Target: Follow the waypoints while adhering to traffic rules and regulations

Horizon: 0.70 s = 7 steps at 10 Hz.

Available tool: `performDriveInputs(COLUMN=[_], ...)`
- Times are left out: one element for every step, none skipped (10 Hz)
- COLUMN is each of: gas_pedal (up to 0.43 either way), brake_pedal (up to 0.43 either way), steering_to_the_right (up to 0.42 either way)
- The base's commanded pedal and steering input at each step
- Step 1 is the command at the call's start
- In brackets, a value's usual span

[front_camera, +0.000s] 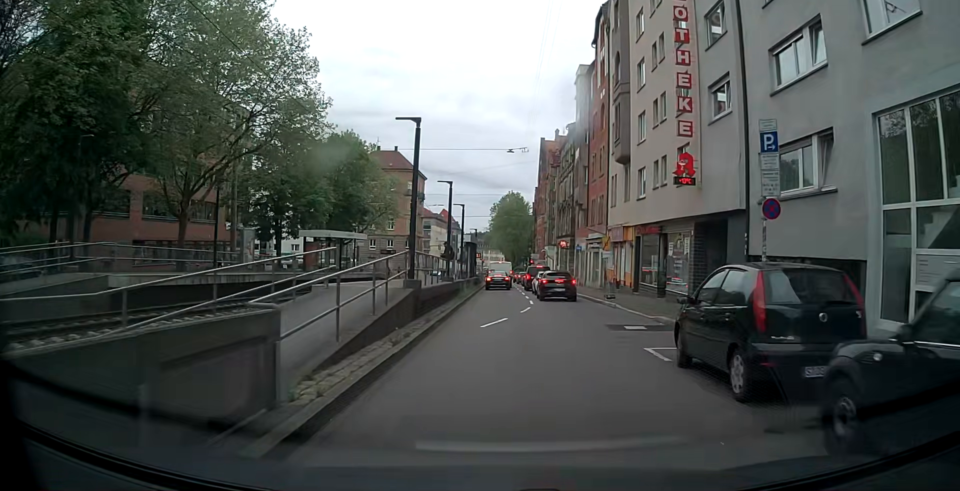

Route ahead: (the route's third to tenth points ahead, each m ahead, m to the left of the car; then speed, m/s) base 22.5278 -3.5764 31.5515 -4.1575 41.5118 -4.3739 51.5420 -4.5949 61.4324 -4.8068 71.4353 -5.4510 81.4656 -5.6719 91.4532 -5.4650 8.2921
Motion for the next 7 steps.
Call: performDriveInputs(gas_pedal=[0.0, 0.0, 0.0, 0.0, 0.0, 0.0, 0.0], brake_pedal=[0.22, 0.226, 0.226, 0.22, 0.226, 0.22, 0.213], steering_to_the_right=[0.018, 0.02, 0.022, 0.026, 0.04, 0.06, 0.08])
